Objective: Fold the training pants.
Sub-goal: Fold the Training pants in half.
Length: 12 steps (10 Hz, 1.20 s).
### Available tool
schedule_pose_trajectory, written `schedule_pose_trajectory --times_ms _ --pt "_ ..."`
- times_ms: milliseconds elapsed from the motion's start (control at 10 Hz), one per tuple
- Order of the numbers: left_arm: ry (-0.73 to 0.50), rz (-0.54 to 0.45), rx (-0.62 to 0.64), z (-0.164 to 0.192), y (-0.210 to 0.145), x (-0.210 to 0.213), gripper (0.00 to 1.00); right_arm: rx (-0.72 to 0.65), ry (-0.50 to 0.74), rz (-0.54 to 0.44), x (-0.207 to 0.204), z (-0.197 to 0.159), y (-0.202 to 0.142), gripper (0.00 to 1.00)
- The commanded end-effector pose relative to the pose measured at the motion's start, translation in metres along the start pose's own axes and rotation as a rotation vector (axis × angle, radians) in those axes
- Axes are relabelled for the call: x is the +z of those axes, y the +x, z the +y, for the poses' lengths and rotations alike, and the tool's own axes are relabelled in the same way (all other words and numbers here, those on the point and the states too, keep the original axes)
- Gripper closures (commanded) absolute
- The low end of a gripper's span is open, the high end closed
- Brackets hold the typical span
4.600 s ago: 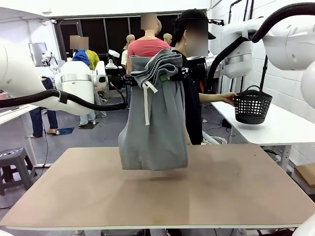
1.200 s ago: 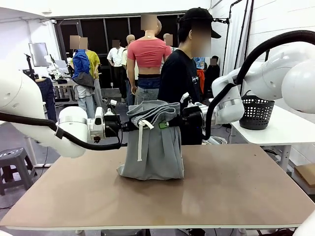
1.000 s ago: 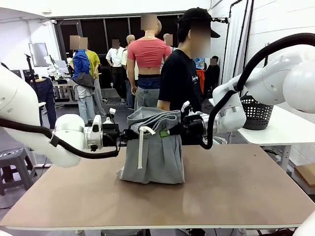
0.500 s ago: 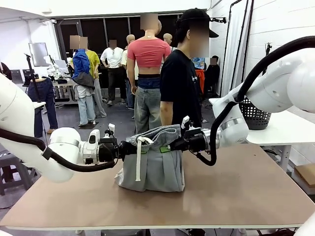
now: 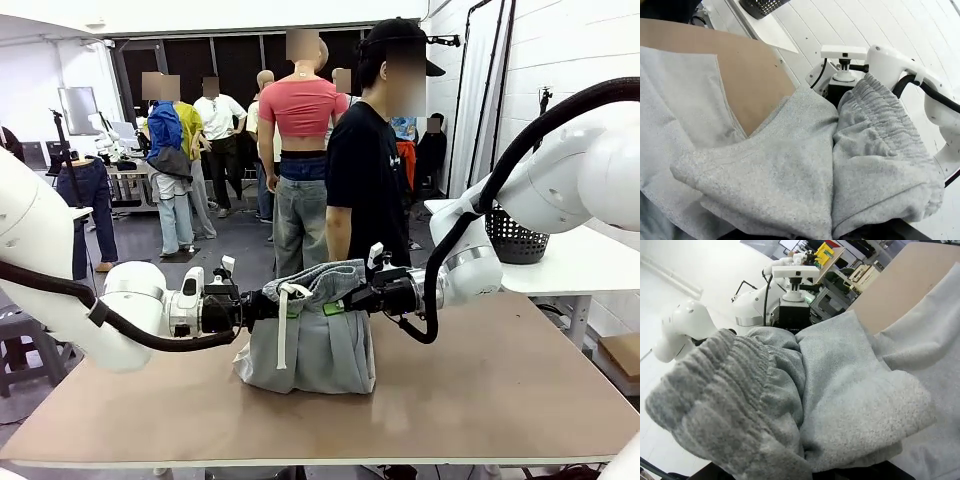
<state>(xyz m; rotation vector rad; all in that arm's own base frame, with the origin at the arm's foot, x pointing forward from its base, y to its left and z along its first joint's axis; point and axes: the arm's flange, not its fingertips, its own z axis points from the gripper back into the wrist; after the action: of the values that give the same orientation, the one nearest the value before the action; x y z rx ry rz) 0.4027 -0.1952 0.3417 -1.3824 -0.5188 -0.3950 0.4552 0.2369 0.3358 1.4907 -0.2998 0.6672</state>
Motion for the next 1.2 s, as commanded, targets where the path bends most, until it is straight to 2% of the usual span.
schedule_pose_trajectory --times_ms 0,100,500,800,1000,1100 --pt "0.001 -0.001 -0.004 -0.001 0.001 0.000 1.00 0.002 0.009 0.002 0.001 0.002 -0.001 1.00" --pt "0.031 0.004 0.050 0.004 0.010 -0.003 1.00 0.000 0.000 0.000 0.000 0.000 0.000 1.00" --pt "0.115 -0.008 0.219 0.029 0.045 -0.007 1.00 -0.177 0.024 -0.060 0.011 -0.032 0.013 1.00" --pt "0.143 -0.007 0.304 0.053 0.055 -0.007 1.00 -0.289 0.006 -0.081 0.017 -0.057 0.021 1.00" --pt "0.165 -0.034 0.362 0.068 0.058 -0.002 1.00 -0.316 -0.056 -0.071 0.017 -0.073 0.027 1.00" --pt "0.157 -0.042 0.362 0.067 0.053 -0.002 1.00 -0.293 -0.104 -0.051 0.016 -0.068 0.022 1.00"
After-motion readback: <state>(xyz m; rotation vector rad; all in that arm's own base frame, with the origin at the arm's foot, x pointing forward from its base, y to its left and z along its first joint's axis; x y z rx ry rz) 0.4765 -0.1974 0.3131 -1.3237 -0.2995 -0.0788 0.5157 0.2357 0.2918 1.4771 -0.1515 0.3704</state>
